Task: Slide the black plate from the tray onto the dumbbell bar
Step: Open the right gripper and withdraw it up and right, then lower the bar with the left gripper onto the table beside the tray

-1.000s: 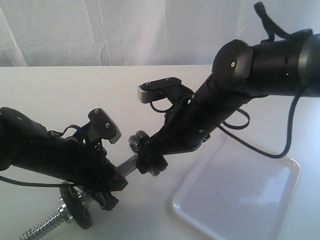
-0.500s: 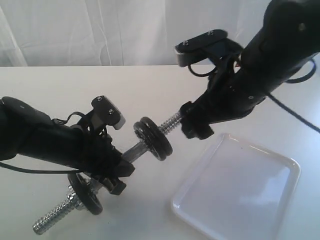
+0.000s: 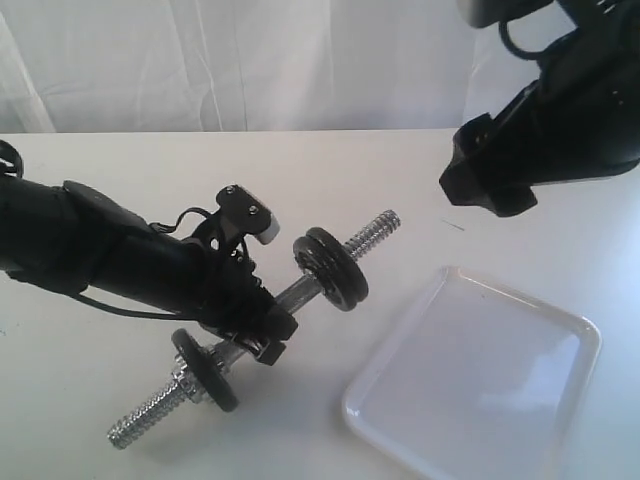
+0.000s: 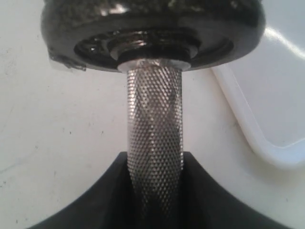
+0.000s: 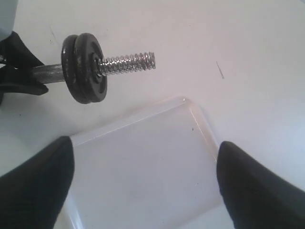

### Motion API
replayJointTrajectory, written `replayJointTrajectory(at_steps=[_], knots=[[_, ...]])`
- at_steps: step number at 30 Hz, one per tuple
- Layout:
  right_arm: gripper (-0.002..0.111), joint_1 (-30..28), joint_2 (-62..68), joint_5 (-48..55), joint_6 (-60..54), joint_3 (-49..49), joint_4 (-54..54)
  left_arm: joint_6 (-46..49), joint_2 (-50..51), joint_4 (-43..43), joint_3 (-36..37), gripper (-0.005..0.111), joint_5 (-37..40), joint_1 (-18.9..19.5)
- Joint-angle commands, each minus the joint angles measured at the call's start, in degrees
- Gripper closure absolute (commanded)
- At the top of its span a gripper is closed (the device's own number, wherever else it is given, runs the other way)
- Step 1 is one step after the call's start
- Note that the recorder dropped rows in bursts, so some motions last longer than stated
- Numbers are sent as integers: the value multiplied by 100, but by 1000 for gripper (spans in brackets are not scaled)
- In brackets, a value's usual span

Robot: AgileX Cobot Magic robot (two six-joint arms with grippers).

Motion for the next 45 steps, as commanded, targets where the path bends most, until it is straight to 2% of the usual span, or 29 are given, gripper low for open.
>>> replayJointTrajectory(at_steps=[1, 7, 15, 25, 39, 45], knots=[[32, -23, -330, 132, 121, -24, -66, -23, -186, -915, -667, 107, 598, -79], [32, -23, -622, 141, 121, 1, -66, -30, 201, -1115, -1092, 107, 378, -351], [32, -10, -917, 160, 603, 152, -689, -30, 572, -1532, -1471, 107, 400, -350], [32, -10, -1028, 148, 628, 152, -731, -30, 972, -1917, -1890, 107, 514, -350], [32, -10, -1028, 159, 628, 152, -767, -336, 1007, -2148, -1886, 107, 555, -350], [32, -10, -1028, 148, 628, 152, -781, -336, 1177, -2148, -1886, 107, 834, -350]])
